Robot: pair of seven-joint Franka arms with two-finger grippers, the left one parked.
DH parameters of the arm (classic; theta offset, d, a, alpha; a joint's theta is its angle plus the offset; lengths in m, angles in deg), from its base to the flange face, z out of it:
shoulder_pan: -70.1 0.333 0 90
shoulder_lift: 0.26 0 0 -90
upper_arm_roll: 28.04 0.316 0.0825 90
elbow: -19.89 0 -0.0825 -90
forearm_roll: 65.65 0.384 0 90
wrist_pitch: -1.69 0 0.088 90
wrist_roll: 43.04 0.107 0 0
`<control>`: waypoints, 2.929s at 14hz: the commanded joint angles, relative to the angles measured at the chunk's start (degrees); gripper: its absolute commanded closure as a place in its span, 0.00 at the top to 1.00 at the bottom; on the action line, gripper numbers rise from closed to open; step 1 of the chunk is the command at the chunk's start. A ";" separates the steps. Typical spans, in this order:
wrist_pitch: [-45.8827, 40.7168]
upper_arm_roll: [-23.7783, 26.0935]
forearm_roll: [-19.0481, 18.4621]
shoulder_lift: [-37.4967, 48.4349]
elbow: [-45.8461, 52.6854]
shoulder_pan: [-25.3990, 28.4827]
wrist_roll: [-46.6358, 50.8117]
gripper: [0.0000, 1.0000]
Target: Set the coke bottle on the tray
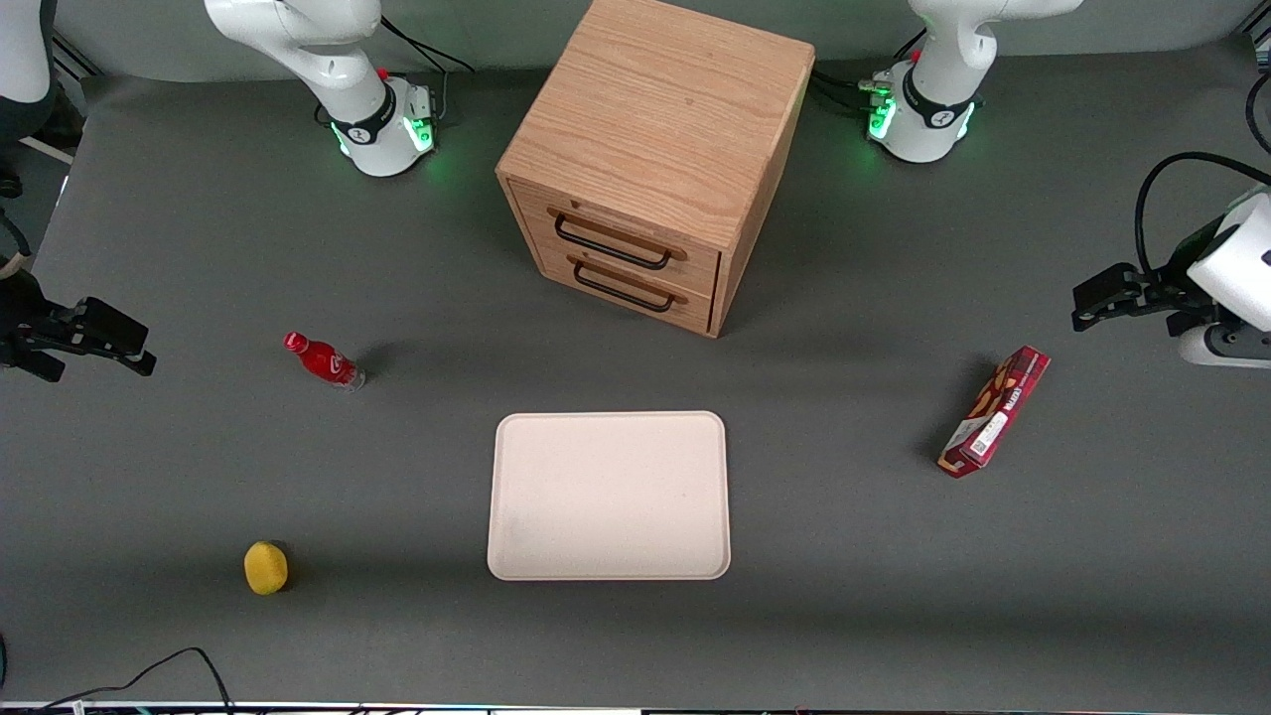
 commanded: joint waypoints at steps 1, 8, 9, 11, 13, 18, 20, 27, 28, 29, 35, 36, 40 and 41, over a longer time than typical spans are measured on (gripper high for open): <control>-1.07 -0.14 1.09 -0.49 1.44 -0.24 1.18 1.00; -0.98 -0.23 1.00 -1.11 1.61 -0.07 1.62 1.00; -0.98 -0.23 1.00 -1.11 1.61 -0.15 1.53 1.00; -0.98 -0.23 1.00 -1.11 1.70 -0.15 1.44 1.00; -0.98 -0.23 1.00 -1.20 1.61 -0.16 1.44 1.00; -1.07 -0.23 0.92 -1.28 1.52 -0.16 1.44 1.00; -1.07 -0.23 0.92 -1.29 1.52 -0.07 1.53 1.00; -1.16 -0.23 1.00 -1.37 1.43 -0.16 1.27 1.00; -1.16 -0.23 1.00 -1.46 1.35 -0.16 1.18 1.00; -1.33 -0.23 1.00 -1.46 1.35 -0.16 1.09 1.00; -2.39 -0.23 1.09 -1.38 -0.31 -0.16 1.53 1.00; -1.95 -0.14 1.26 -0.33 -2.76 0.02 1.53 1.00; -0.03 0.04 1.18 2.21 -10.40 0.02 0.65 1.00; 3.38 0.04 1.18 4.75 -15.56 0.11 0.65 1.00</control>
